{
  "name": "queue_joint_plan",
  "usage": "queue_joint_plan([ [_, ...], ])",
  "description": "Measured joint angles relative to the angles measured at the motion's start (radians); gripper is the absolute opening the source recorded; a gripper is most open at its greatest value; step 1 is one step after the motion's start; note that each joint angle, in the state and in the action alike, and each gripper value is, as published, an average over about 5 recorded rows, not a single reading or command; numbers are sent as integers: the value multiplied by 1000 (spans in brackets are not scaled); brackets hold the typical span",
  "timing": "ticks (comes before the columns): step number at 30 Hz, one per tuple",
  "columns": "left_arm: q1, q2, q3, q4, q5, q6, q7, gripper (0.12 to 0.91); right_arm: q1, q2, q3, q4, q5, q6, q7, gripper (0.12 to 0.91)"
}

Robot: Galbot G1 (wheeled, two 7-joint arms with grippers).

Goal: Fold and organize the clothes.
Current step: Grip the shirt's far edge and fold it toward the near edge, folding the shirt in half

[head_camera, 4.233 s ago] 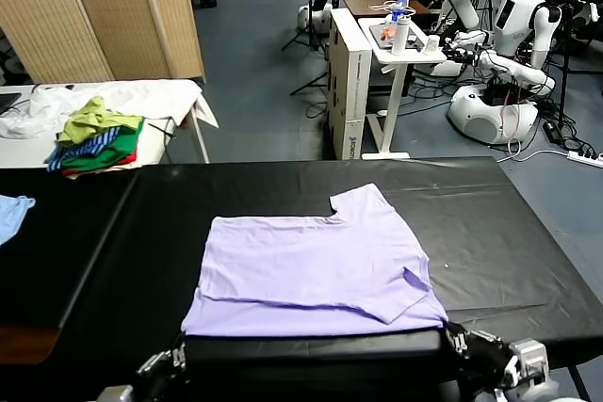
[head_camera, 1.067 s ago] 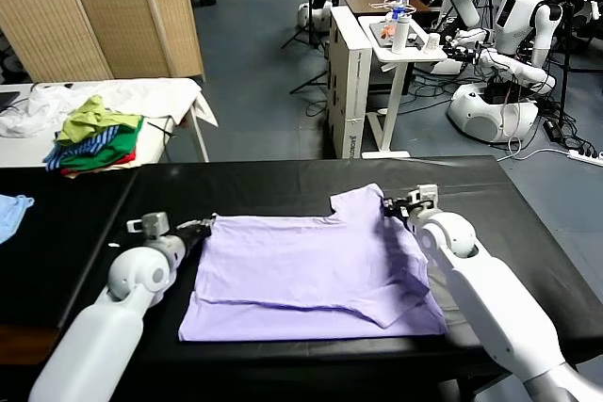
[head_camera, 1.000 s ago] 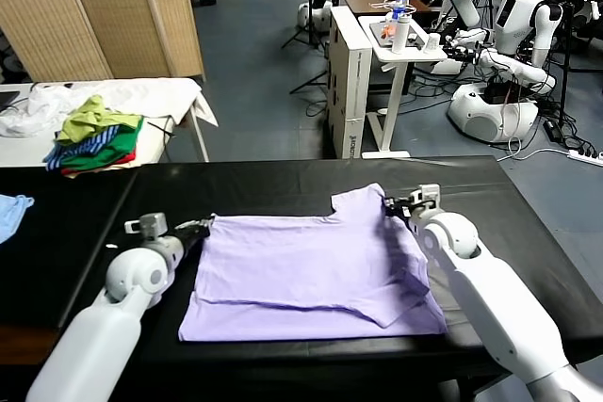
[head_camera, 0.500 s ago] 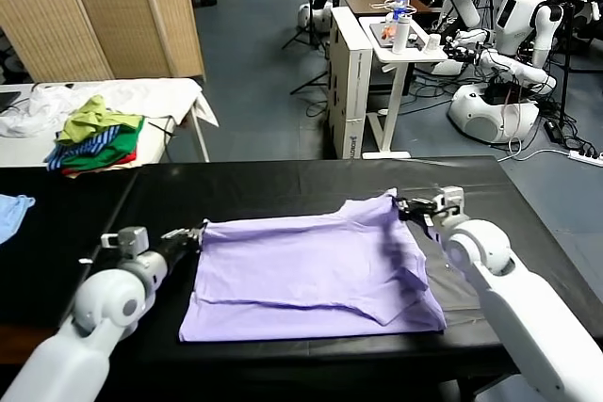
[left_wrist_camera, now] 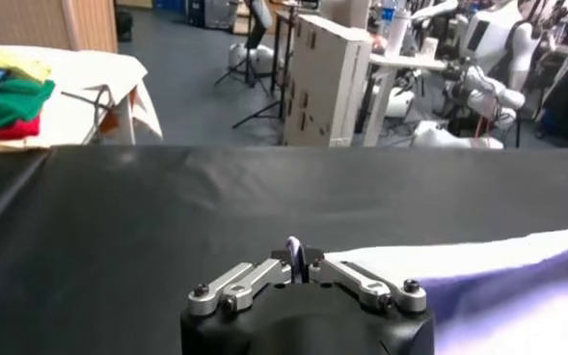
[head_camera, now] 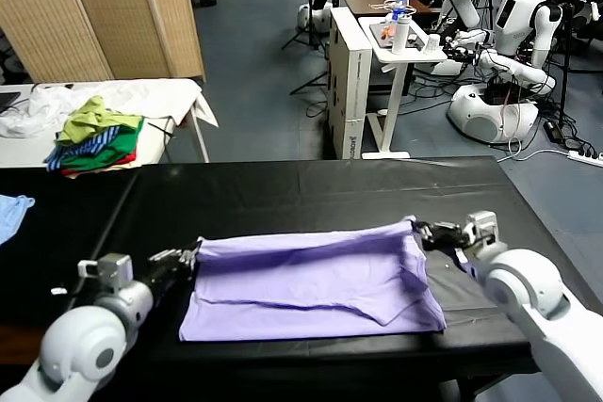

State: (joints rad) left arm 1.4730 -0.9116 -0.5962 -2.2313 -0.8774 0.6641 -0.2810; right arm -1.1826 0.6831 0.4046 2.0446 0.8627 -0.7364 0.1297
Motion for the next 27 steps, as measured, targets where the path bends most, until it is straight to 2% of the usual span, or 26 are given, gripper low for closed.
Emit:
queue_joint_plan([
  [6,85,-28,-39,-31,12,25,-15,207,-64,-29,26,31,0,0,1,141],
  [14,158,-56,-54,-49,37,40,-15,205,-150,-54,77,73,-2,0,3,141],
  [27,209,-88,-52,-42,79,38,-10,208,-245,-42,90,111,-32,0,8,141],
])
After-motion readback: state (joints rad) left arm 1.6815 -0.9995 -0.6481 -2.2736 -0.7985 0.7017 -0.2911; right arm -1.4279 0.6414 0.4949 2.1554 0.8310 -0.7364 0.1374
